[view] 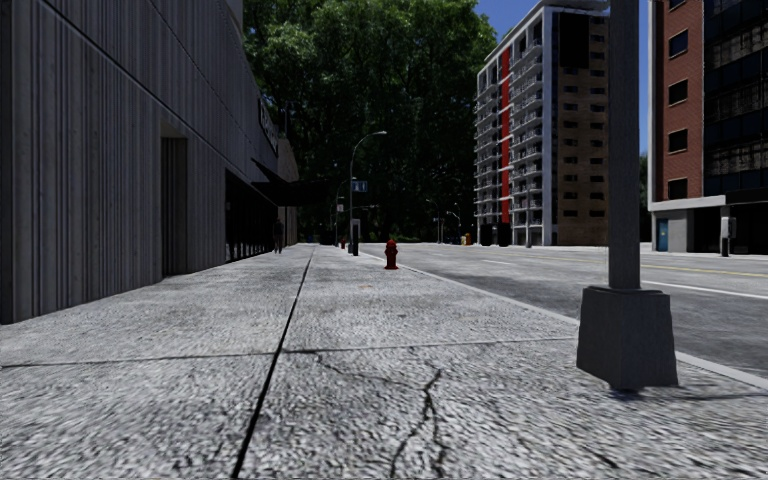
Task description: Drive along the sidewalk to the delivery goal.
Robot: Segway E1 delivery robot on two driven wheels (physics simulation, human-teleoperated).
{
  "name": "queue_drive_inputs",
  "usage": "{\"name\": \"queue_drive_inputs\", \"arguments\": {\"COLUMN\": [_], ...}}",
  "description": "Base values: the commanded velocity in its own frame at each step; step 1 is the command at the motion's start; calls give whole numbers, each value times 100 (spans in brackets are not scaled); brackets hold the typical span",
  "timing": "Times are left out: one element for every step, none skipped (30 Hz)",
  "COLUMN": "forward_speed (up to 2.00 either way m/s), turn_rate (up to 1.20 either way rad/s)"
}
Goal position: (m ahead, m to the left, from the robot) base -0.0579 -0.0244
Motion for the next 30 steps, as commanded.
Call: {"name": "queue_drive_inputs", "arguments": {"forward_speed": [0,0,0,0,0,0,0,0,0,0,0,0,0,0,0,0,0,0,0,0,0,0,0,0,0,0,0,0,0,0], "turn_rate": [0,0,0,0,0,0,0,0,0,0,0,0,0,0,0,-26,0,0,0,0,0,0,0,0,0,0,0,0,0,0]}}
